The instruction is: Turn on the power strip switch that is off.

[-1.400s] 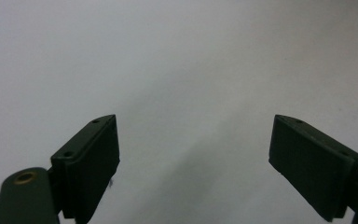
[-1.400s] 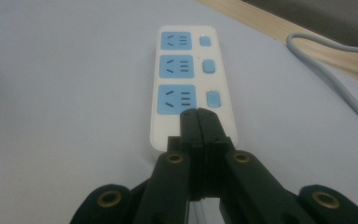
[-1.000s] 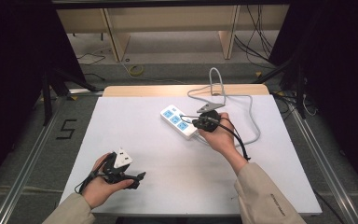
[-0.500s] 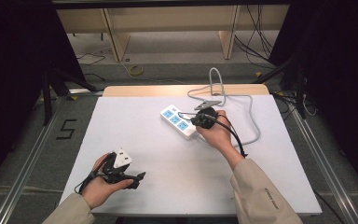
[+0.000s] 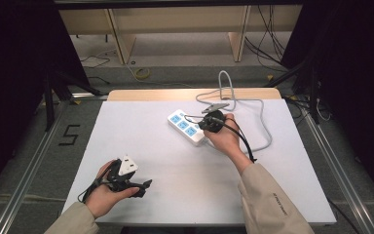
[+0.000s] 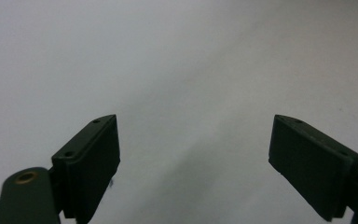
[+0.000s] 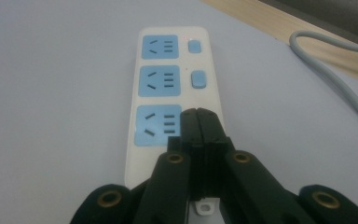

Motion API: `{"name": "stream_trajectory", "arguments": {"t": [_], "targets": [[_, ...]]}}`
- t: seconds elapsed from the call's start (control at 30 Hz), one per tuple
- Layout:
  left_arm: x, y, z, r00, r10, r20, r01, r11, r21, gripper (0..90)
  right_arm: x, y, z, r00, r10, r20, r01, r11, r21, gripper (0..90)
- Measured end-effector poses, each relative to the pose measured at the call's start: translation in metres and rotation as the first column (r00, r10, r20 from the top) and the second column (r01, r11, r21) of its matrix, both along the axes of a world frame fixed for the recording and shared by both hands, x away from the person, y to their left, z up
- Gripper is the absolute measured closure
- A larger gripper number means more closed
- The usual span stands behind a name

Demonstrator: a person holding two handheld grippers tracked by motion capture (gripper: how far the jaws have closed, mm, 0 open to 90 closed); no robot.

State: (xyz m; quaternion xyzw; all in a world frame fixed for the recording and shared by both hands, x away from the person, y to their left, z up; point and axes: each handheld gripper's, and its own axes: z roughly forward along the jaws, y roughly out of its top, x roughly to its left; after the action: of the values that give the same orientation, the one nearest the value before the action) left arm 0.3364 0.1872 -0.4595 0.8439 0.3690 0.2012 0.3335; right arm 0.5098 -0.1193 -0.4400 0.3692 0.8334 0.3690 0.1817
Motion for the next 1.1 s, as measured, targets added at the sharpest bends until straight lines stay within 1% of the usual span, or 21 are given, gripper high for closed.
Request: {"name": "stream_trajectory", "arguments": {"t": [0.2,0.3,0.57,1.1], "targets": [[0.0,0.0,0.0,1.0,0.0,0.003,0.0,1.0,0.0,16.2,0.003,0.002,0.0,1.0,-0.004,-0.004,0.004,1.0,-0.003,90.0],[0.0,0.0,0.0,1.0,0.0,0.003,0.0,1.0,0.0,16.2,0.004,0.002,0.0,1.0,0.003,-0.002,-0.003,1.0,-0.005,90.0],[0.0,0.001,0.0,1.0,-0.003,0.003,0.003,1.0,0.004,16.2,0.007,0.004,-0.002,1.0,-0.004,-0.009,0.004,1.0,-0.006,90.0],[0.0,0.001,0.0,1.0,-0.003,0.003,0.003,1.0,0.001,16.1,0.014,0.008,0.003,1.0,-0.006,-0.005,0.006,0.9999,-0.008,90.0]]}}
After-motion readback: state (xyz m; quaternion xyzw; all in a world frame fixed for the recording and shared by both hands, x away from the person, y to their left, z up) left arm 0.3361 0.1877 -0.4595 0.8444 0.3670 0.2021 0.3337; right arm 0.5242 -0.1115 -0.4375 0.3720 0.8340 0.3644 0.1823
